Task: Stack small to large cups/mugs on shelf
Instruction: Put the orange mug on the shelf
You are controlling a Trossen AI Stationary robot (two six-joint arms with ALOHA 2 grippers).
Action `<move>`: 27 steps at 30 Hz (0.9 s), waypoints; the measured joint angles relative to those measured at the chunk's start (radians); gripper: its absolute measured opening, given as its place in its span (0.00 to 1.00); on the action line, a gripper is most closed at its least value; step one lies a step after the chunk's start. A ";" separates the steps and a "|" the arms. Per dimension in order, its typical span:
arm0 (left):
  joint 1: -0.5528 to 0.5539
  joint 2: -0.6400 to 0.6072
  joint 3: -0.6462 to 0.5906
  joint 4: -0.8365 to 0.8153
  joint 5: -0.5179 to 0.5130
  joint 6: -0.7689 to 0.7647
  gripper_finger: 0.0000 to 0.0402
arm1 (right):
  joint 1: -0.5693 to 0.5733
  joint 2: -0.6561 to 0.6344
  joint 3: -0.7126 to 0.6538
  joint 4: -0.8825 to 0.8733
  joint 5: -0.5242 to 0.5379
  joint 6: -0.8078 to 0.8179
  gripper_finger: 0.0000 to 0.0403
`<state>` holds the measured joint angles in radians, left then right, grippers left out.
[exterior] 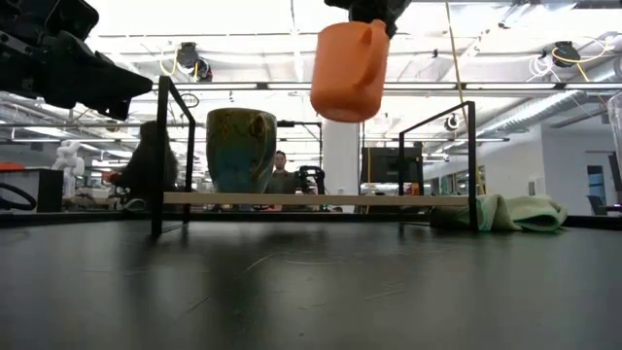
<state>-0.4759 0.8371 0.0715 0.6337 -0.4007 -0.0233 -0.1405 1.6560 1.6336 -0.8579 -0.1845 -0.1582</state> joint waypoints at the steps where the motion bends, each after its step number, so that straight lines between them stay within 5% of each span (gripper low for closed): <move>1: 0.000 0.000 0.000 -0.003 0.000 0.001 0.02 | -0.003 0.017 0.033 -0.015 -0.001 -0.006 0.00; 12: 0.001 0.000 0.000 -0.014 -0.003 0.002 0.02 | -0.031 0.244 0.297 -0.218 0.000 -0.068 0.01; 27: 0.002 0.000 0.000 -0.030 -0.003 0.012 0.02 | -0.128 0.269 0.305 -0.186 0.004 -0.121 0.01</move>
<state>-0.4736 0.8375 0.0715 0.6034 -0.4038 -0.0116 -0.2688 1.9247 1.9387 -1.0439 -0.1801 -0.2791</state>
